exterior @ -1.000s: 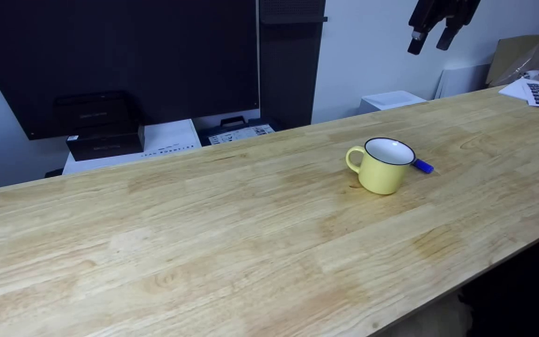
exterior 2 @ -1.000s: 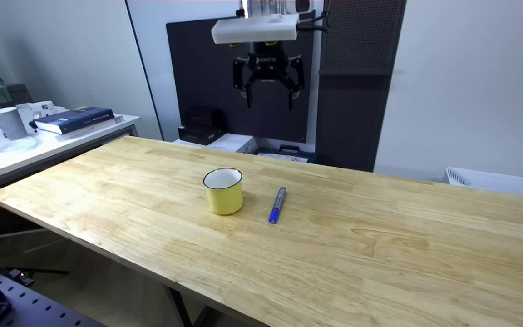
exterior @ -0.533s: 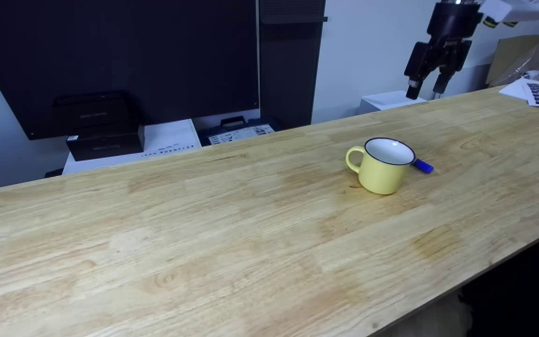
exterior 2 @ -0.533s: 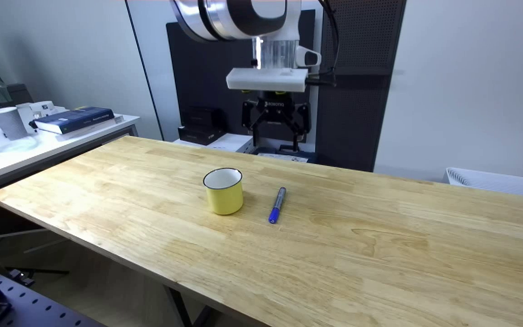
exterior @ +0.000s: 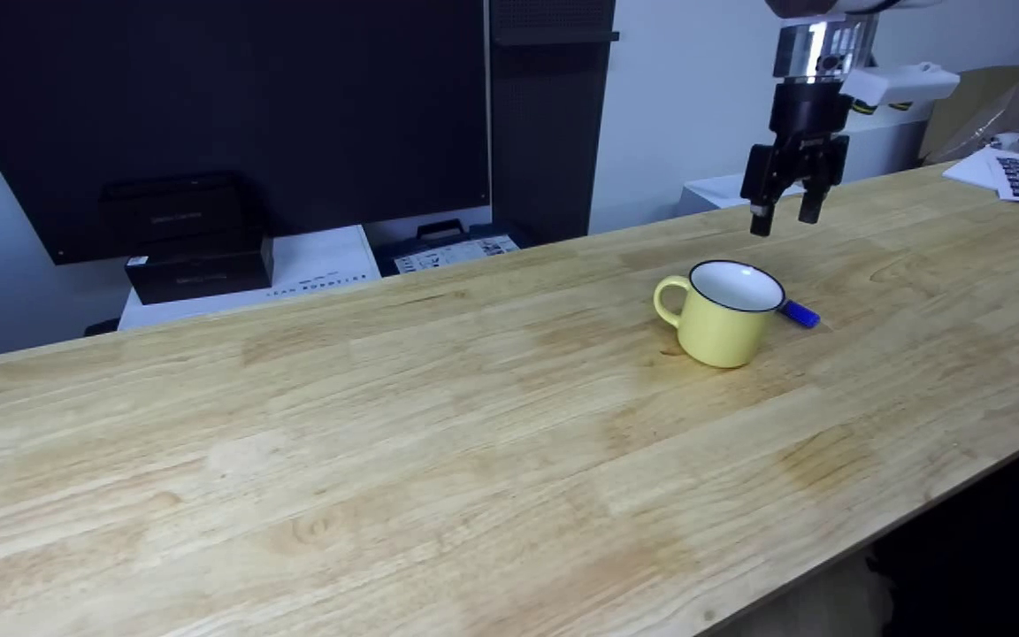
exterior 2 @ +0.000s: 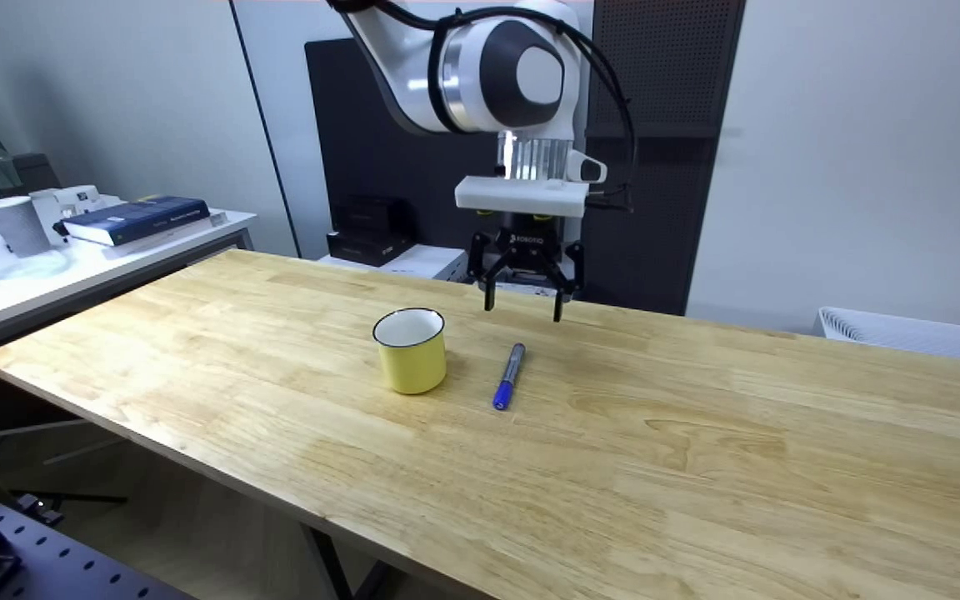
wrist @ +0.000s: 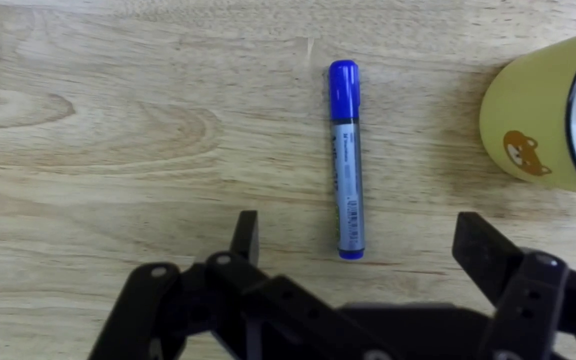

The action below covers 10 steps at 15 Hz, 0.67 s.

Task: Put the marker in the cup

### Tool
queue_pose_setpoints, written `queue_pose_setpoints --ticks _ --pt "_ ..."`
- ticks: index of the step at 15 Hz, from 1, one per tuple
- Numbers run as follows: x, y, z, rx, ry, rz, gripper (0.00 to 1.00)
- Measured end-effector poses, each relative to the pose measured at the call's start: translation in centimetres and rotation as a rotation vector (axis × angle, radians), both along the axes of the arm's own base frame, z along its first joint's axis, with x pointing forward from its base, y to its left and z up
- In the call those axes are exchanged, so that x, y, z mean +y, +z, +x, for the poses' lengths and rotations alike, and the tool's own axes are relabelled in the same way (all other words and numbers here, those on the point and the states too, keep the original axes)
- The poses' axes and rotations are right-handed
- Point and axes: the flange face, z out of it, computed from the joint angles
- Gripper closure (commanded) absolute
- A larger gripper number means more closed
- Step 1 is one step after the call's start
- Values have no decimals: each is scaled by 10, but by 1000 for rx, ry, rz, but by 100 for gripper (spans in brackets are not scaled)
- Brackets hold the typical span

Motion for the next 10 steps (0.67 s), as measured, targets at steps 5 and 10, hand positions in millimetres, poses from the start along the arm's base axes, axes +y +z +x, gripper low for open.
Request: queue_pose_setpoints --ticks 5,10 --pt "3 -33 18 73 14 5 0" --pt "5 -65 17 124 28 6 25"
